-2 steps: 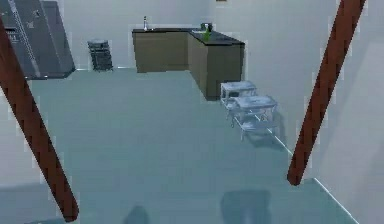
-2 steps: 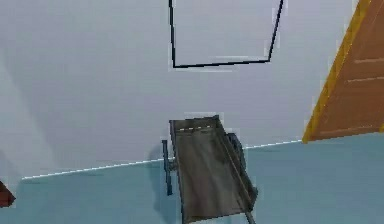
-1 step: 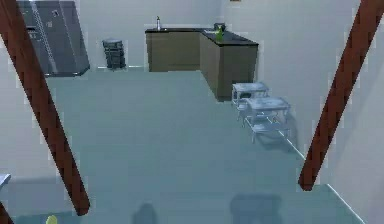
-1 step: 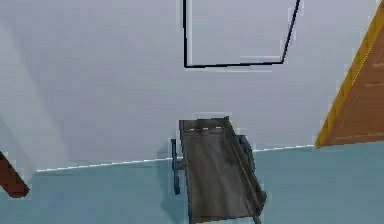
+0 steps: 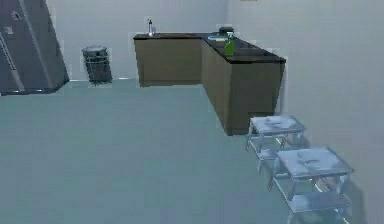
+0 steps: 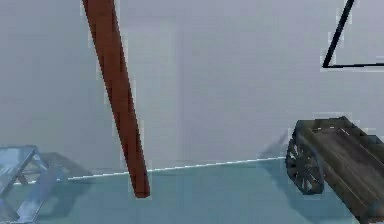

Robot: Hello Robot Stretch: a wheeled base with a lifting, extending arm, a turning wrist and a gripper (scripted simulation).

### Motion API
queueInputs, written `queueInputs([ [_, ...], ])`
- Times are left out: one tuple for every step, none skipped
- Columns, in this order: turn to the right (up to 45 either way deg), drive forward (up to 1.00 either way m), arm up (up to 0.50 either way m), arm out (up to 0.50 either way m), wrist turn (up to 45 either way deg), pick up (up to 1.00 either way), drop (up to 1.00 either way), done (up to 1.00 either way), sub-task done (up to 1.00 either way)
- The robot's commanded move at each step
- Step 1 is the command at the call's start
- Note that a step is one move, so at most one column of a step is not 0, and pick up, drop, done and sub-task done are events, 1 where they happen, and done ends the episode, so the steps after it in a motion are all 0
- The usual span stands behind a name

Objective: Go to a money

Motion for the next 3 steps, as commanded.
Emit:
queueInputs([
  [0.0,1.00,0.00,0.00,0.0,0.00,0.00,0.00,0.00],
  [0.0,1.00,0.00,0.00,0.0,0.00,0.00,0.00,0.00],
  [0.0,1.00,0.00,0.00,0.0,0.00,0.00,0.00,0.00],
])
